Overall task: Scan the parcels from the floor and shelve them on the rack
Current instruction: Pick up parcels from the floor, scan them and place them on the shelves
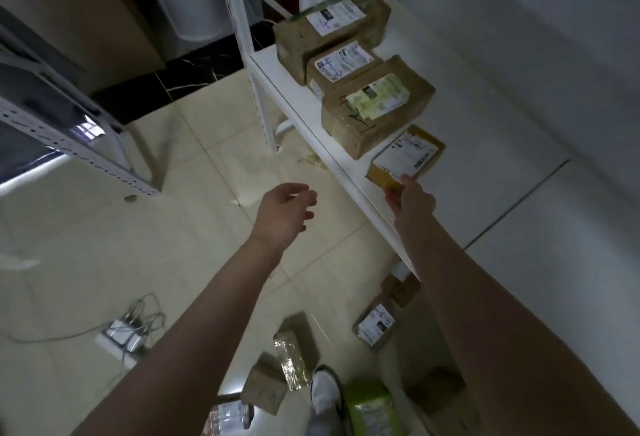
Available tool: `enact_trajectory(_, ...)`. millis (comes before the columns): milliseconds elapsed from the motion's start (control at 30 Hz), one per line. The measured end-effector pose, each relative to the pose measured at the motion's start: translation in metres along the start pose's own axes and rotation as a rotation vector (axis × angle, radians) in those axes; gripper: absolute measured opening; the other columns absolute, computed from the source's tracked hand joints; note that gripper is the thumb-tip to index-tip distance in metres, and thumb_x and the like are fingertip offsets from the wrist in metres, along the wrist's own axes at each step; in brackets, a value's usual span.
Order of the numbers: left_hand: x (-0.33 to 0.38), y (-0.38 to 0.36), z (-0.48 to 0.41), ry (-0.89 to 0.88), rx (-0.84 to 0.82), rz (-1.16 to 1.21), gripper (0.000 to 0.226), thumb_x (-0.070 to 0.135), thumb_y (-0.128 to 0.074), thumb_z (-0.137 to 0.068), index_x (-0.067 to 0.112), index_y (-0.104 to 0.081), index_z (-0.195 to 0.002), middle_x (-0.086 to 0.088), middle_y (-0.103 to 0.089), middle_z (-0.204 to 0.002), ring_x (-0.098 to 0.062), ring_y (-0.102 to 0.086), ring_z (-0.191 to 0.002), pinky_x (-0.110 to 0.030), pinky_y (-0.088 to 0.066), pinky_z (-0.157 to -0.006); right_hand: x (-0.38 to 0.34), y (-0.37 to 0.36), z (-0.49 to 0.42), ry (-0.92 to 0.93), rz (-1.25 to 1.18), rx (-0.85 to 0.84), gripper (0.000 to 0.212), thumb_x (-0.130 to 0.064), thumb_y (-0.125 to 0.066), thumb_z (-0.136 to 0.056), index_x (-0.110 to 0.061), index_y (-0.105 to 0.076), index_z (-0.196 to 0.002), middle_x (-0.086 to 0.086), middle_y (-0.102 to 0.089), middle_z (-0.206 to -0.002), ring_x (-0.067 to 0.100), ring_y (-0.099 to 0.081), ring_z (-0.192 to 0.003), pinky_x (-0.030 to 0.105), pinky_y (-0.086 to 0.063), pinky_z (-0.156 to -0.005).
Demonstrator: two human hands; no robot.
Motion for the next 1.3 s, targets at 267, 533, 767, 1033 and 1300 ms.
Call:
enact_trajectory(267,-0.036,-0.029,-0.046,0.037,-0.052,-0.012,0.021,0.015,-0.060,-0.098,0.010,-0.064,-0.118,-0.004,-0.070,-0.096,-0.021,-0.066,-0.085,-0.035,-0.051,-0.078,0.008,-0.016,-0.057,0.038,0.053,0.017,0.018,-0.010,-0.051,-0.099,-0.013,-0.048,-0.083,0.006,-0.061,-0.092,0.012,-0.059,-0.070,0.038,-0.052,-0.100)
enact_trajectory(533,-0.060,-0.025,-0.041,0.038,-0.052,-0.036,0.019,0.013,-0.059,-0.098,0.009,-0.064,-0.116,-0.005,-0.069,-0.099,-0.021,-0.066,-0.085,-0.033,-0.051,-0.075,0.021,0.002,-0.052,0.103,0.010,0.057,0.016,-0.003,-0.048,-0.101,0.003,-0.059,-0.110,0.011,-0.064,-0.101,0.016,-0.067,-0.095,0.028,-0.056,-0.091)
enact_trajectory(767,-0.110,-0.012,-0.021,0.088,-0.096,-0.163,0.026,0.011,-0.060,-0.097,0.004,-0.063,-0.121,-0.015,-0.069,-0.110,-0.023,-0.064,-0.084,-0.031,-0.048,-0.067,0.063,0.044,-0.011,0.369,0.160,0.142,0.014,0.000,-0.054,-0.093,0.000,-0.067,-0.098,0.014,-0.071,-0.088,0.022,-0.075,-0.077,0.035,-0.063,-0.069)
enact_trajectory(1033,-0.191,-0.010,0.007,0.097,-0.204,-0.288,0.014,0.015,-0.066,-0.093,0.011,-0.066,-0.106,-0.010,-0.070,-0.093,-0.024,-0.065,-0.079,-0.035,-0.050,-0.079,0.145,0.117,0.028,0.596,0.554,0.216,0.015,-0.005,-0.057,-0.092,-0.012,-0.066,-0.082,0.003,-0.068,-0.071,0.004,-0.066,-0.055,0.020,-0.055,-0.057)
enact_trajectory(1300,-0.311,0.023,0.034,0.274,-0.262,-0.380,0.016,0.009,-0.059,-0.096,0.008,-0.062,-0.081,-0.008,-0.062,-0.081,-0.026,-0.061,-0.078,-0.038,-0.053,-0.076,0.324,0.174,0.028,0.315,0.852,0.149,0.014,-0.026,-0.061,-0.083,-0.013,-0.067,-0.084,0.004,-0.069,-0.078,0.026,-0.069,-0.079,0.030,-0.051,-0.066)
Point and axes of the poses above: each hand's wrist, its own z-axis away from the middle knuckle, its own y-axis out of the back of the hand, x = y × z, the point moved 2 cm from there along -z, towards the middle knuckle
